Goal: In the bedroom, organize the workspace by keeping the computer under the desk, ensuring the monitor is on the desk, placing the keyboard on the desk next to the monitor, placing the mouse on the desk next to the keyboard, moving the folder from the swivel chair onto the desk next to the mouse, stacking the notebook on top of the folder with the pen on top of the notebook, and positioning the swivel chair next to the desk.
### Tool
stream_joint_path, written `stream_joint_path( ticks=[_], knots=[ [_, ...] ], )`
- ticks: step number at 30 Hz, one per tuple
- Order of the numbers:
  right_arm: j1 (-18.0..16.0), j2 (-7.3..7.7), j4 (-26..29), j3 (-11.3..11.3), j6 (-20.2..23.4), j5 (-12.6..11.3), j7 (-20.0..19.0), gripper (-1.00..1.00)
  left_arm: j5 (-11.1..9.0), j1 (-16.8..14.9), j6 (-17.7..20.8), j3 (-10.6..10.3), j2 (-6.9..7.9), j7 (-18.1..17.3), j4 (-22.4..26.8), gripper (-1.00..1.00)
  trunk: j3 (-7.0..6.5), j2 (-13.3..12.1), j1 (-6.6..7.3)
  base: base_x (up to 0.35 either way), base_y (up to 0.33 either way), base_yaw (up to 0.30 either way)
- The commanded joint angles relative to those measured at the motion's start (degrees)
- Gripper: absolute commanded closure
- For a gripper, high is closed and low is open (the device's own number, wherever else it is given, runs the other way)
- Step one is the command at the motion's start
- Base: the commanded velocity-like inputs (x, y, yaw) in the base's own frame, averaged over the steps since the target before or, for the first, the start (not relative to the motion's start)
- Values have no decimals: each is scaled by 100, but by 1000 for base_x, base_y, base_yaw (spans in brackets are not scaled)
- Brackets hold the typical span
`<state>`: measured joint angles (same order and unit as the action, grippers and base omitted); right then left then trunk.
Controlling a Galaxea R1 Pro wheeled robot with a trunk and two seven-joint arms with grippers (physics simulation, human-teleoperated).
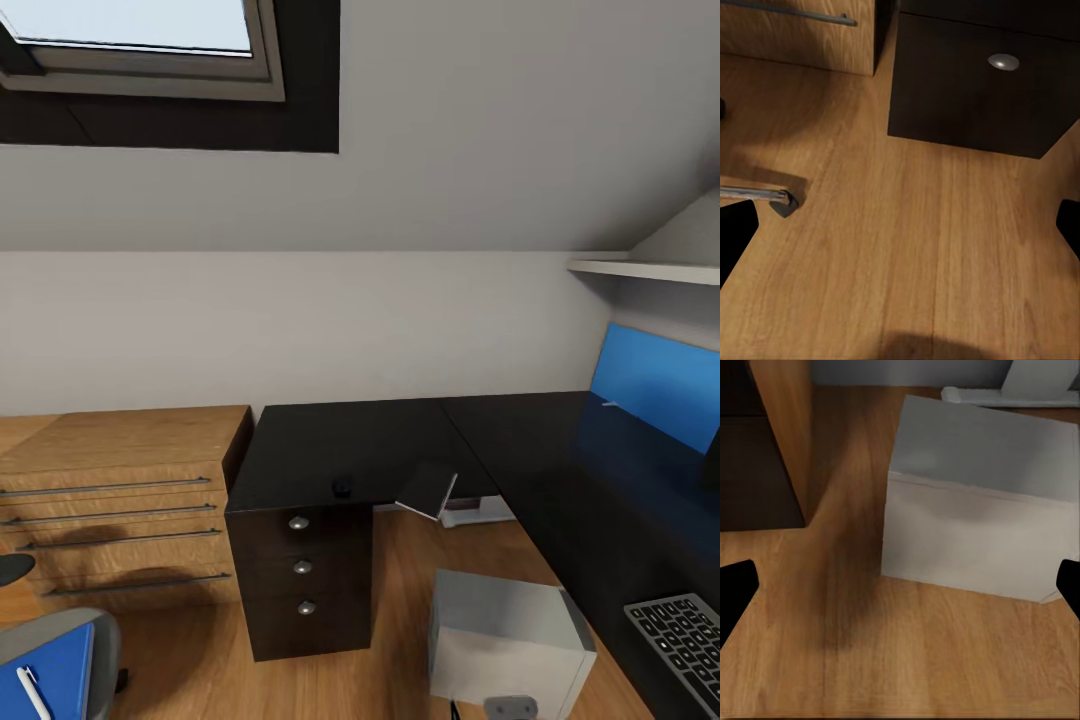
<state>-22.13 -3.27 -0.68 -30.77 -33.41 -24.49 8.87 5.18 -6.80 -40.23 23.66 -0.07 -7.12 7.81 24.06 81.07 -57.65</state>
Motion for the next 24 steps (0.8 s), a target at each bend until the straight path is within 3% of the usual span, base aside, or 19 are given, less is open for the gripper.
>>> stream_joint_path(
  ticks=[1,5,16,24],
  knots=[
    [-4,13,-17,-52,-23,-83,-47,-100,53,-3,-15,51,-1,-17,-4,-100,6,4,0,0,0,0],
    [-2,60,-45,-52,-44,-267,-264,-100,53,-3,-14,51,-1,-17,-6,-100,6,4,0,0,0,0],
    [-2,77,-56,-56,-51,-333,-349,-100,53,-6,-20,51,-1,-17,-5,-100,6,4,0,0,0,0],
    [-2,70,-49,-60,-57,-335,-343,-100,53,-6,-20,51,0,-16,-6,-100,-137,-317,176,0,0,0]
  ],
)
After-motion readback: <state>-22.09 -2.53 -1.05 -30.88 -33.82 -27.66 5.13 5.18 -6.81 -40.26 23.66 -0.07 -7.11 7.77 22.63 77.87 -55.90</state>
